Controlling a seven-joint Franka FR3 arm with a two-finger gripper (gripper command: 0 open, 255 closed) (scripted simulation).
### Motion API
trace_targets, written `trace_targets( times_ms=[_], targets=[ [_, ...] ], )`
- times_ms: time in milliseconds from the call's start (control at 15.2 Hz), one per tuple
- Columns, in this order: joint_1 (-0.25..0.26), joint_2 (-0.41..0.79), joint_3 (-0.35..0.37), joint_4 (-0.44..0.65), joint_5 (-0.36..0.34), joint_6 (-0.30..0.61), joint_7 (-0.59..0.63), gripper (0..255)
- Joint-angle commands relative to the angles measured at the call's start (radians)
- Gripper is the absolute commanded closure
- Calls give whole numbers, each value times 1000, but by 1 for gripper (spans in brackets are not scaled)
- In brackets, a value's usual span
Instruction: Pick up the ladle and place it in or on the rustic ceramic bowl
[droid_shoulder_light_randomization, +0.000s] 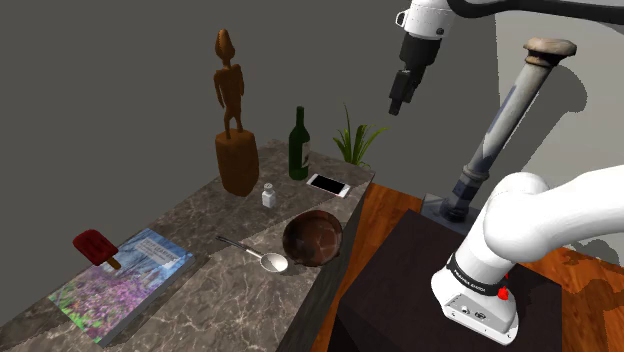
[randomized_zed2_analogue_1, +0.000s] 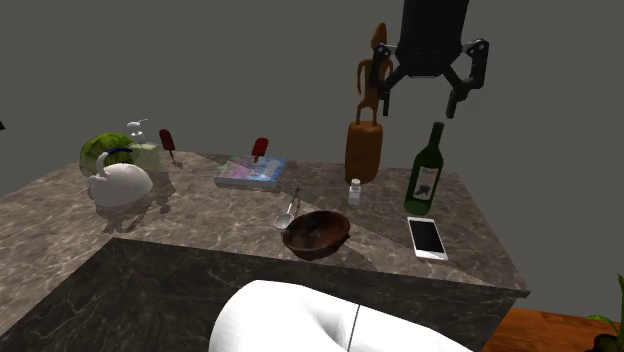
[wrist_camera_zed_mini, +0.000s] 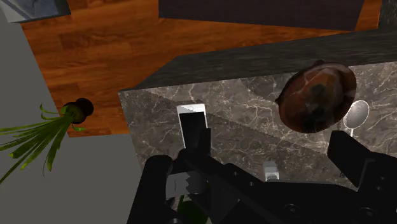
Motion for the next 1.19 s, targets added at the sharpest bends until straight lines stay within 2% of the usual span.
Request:
trace_targets(
  times_ms=[0,594,1122],
  targets=[
    [0,0,0,0,0,0,0,0],
    [48,158,76,-110,72,243,84,0],
    [89,372,146,-128,121,457,150,0]
  ],
)
